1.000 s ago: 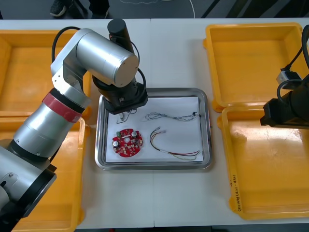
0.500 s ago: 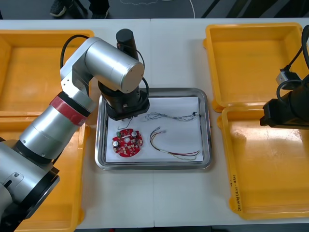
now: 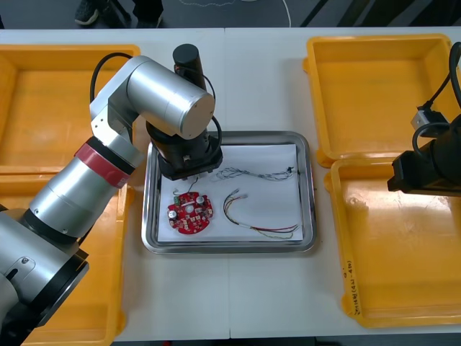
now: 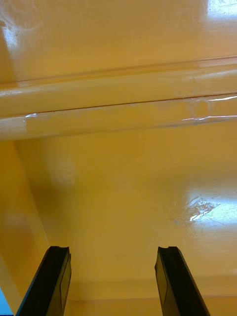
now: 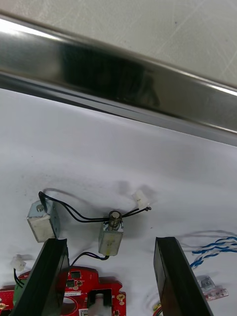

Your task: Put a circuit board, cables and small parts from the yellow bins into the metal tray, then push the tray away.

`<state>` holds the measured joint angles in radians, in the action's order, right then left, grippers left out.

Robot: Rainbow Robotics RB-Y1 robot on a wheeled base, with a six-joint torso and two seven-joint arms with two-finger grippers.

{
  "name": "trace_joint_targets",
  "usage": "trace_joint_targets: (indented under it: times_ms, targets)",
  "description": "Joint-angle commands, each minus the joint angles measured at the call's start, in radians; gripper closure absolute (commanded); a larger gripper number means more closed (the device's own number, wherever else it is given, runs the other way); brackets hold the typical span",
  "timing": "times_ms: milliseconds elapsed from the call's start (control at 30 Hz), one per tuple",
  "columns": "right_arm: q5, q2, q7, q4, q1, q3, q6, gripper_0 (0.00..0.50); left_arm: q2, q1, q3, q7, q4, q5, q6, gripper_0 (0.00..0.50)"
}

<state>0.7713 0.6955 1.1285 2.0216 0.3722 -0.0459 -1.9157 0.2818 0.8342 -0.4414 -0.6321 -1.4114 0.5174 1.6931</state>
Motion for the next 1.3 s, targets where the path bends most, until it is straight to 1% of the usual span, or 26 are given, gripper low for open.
trace_joint_targets:
  times_ms: [33, 233, 400, 567, 633, 833, 933, 1133, 1233, 1300]
  targets:
    - [0.011, -0.011, 0.001, 0.019, -0.012, -0.035, -0.004, 0.000, 0.002, 0.048, -0.016, 0.009, -0.040, 0.001, -0.001, 0.000]
    - [0.013, -0.011, 0.002, 0.019, -0.013, -0.035, -0.004, 0.000, 0.043, 0.048, 0.003, 0.009, -0.127, 0.003, 0.060, 0.000]
    - [0.016, -0.011, 0.004, 0.019, -0.012, -0.037, -0.004, 0.000, 0.099, 0.046, 0.044, 0.017, -0.247, 0.018, 0.154, 0.000]
    - [0.019, -0.011, 0.004, 0.019, -0.012, -0.038, -0.004, 0.000, 0.152, 0.048, 0.085, 0.023, -0.340, 0.046, 0.227, 0.000]
    - [0.020, -0.011, 0.004, 0.019, -0.012, -0.038, -0.004, 0.000, 0.175, 0.045, 0.118, 0.023, -0.383, 0.066, 0.227, 0.000]
    - [0.025, -0.011, 0.004, 0.019, -0.012, -0.038, -0.004, 0.000, 0.243, 0.045, 0.182, 0.025, -0.460, 0.138, 0.227, 0.000]
    - [0.028, -0.011, 0.004, 0.019, -0.012, -0.038, -0.004, 0.000, 0.281, 0.045, 0.191, 0.026, -0.480, 0.174, 0.227, 0.000]
    - [0.032, -0.011, 0.004, 0.019, -0.012, -0.038, -0.004, 0.000, 0.347, 0.043, 0.197, 0.017, -0.492, 0.220, 0.227, 0.000]
    - [0.037, -0.011, 0.004, 0.019, -0.012, -0.038, -0.004, 0.000, 0.408, 0.020, 0.211, 0.008, -0.518, 0.262, 0.227, 0.000]
    - [0.040, -0.011, 0.004, 0.019, -0.013, -0.038, -0.004, 0.000, 0.427, -0.009, 0.245, -0.003, -0.538, 0.276, 0.227, 0.000]
